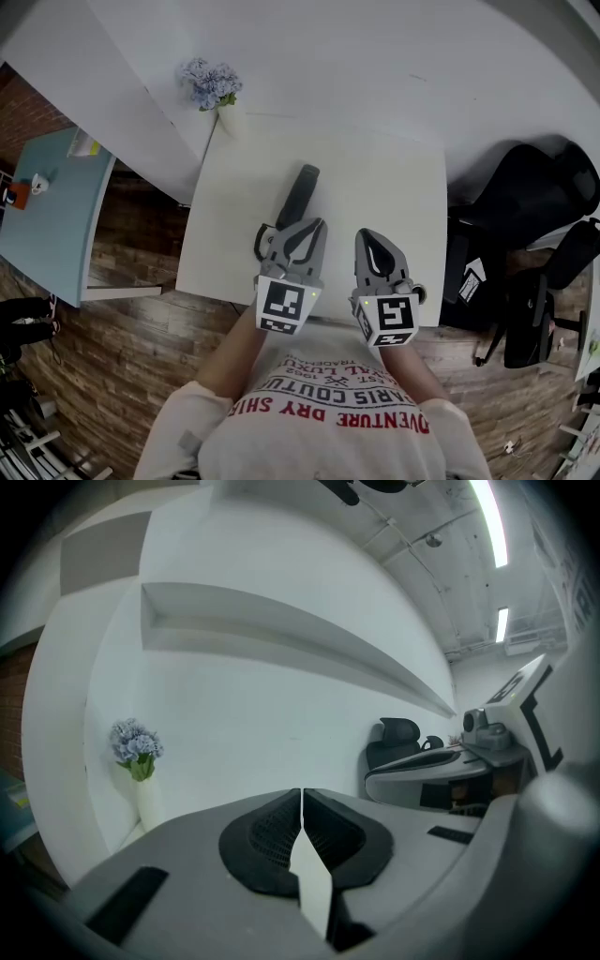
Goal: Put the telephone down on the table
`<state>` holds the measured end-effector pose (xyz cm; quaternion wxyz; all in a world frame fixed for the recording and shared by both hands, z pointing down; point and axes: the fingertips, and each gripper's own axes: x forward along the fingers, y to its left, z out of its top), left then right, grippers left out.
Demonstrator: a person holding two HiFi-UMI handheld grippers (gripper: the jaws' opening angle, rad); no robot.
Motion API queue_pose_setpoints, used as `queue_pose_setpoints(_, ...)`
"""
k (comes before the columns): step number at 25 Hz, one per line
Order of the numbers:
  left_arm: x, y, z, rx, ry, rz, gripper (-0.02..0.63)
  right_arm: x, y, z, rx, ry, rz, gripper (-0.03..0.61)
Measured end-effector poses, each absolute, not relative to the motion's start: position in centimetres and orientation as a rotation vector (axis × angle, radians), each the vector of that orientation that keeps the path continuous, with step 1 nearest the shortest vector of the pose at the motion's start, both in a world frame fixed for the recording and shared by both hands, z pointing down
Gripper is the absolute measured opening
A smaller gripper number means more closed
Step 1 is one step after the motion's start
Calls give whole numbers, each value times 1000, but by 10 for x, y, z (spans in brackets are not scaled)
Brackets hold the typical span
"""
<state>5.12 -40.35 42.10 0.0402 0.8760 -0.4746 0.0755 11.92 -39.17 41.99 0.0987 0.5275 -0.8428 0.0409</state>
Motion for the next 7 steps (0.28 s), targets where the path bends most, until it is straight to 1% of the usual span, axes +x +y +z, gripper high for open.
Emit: queue_pose_setpoints(7, 46, -404, 423, 2668, -1470, 245, 26, 115, -392, 425, 1543, -2493, 146, 25)
